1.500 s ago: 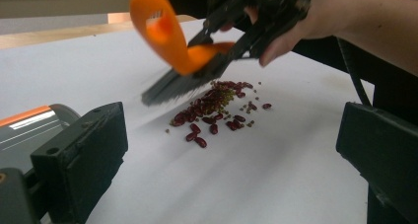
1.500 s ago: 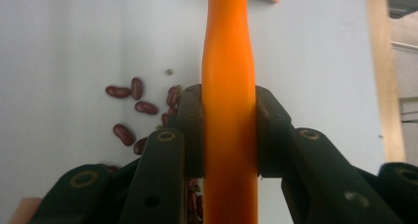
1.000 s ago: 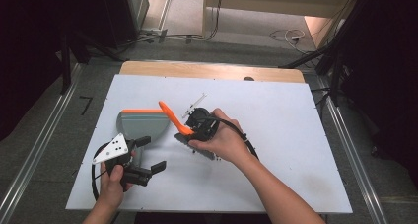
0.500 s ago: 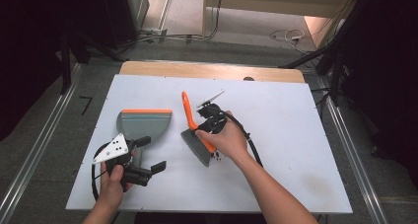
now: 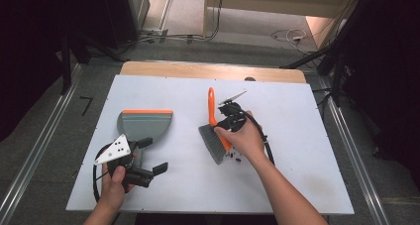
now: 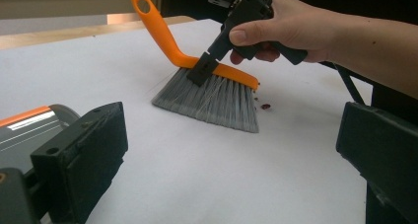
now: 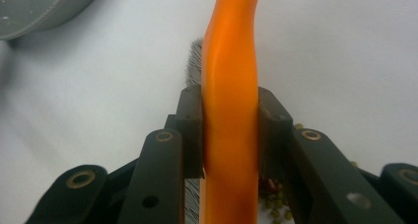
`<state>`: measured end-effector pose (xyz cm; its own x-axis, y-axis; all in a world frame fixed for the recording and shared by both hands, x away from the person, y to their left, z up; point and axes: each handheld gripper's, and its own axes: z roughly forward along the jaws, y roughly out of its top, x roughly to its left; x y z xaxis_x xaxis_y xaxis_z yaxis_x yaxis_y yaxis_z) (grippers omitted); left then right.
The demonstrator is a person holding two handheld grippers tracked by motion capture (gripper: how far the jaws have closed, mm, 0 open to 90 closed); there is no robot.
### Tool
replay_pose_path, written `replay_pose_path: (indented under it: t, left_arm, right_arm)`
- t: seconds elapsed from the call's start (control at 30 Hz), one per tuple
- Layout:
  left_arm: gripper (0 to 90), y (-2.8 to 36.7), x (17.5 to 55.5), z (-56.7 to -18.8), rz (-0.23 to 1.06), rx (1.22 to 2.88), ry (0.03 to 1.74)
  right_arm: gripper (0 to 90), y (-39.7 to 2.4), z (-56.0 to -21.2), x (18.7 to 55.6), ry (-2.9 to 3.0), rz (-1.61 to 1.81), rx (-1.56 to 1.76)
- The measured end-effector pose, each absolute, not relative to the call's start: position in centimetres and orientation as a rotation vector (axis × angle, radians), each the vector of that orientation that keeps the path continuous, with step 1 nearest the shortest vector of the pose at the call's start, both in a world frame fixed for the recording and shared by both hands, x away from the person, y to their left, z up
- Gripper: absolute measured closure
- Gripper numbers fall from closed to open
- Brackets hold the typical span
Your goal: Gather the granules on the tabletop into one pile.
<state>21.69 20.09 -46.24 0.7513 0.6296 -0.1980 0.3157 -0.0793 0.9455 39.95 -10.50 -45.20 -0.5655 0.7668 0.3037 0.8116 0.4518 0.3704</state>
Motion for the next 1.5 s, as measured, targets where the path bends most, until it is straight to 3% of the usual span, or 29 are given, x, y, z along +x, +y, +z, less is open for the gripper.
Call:
replay_pose_path:
  t: [1.03,1.33,1.5]
  left_arm:
    - [0.1,20.0,21.7,-46.3,0.302,1.684,0.759]
    - [0.1,19.9,21.8,-46.4,0.3,1.687,0.762]
    - [0.1,19.9,21.8,-46.4,0.301,1.69,0.76]
  right_arm:
    - [67.5,-15.7,-45.1,41.5,-2.527,-0.745,-1.558]
    - [68.4,-15.8,-43.0,40.8,-2.524,-0.906,-1.404]
    - [68.3,-15.3,-40.5,40.0,-2.741,-0.853,-1.148]
